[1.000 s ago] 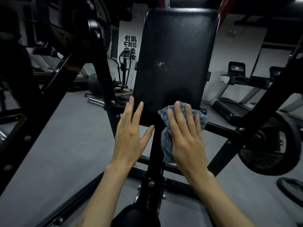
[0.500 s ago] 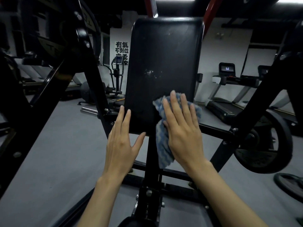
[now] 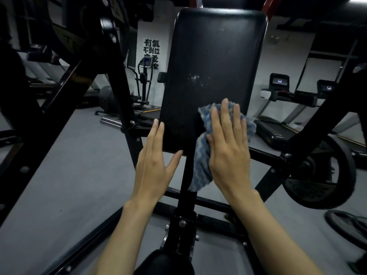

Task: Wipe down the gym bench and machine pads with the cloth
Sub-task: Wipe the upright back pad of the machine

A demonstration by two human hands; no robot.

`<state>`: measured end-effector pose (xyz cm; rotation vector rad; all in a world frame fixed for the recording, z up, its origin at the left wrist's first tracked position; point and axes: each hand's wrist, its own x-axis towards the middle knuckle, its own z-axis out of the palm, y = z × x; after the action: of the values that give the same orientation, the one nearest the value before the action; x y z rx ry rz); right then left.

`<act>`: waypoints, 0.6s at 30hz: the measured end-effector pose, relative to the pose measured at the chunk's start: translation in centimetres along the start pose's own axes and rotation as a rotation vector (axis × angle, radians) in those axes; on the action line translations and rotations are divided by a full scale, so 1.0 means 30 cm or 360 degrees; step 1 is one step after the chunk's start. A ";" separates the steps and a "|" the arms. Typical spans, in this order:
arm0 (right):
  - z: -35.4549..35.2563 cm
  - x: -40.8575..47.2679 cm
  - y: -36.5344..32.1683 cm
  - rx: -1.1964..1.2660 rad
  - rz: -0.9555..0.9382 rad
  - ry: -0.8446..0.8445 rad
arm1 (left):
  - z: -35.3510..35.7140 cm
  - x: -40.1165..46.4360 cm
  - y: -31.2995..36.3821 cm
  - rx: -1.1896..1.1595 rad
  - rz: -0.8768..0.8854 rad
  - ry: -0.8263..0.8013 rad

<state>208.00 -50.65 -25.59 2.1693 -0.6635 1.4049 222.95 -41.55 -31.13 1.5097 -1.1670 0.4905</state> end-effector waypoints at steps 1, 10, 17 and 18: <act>0.005 -0.042 -0.007 -0.0018 -0.0014 -0.0024 | -0.001 -0.001 -0.003 -0.0009 -0.0005 0.0001; 0.032 0.023 -0.066 -0.0134 -0.0162 -0.0057 | -0.012 0.003 -0.016 0.0011 0.0017 -0.0029; 0.035 -0.030 -0.056 -0.0206 -0.0297 -0.0132 | -0.012 0.001 -0.036 0.0059 0.0085 -0.0041; 0.037 0.013 -0.069 -0.0197 -0.0286 -0.0126 | -0.013 0.000 -0.042 0.0072 0.0091 -0.0047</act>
<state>210.19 -49.78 -25.88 2.1377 -0.5524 1.1608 224.13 -41.32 -31.65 1.5299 -1.2325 0.5378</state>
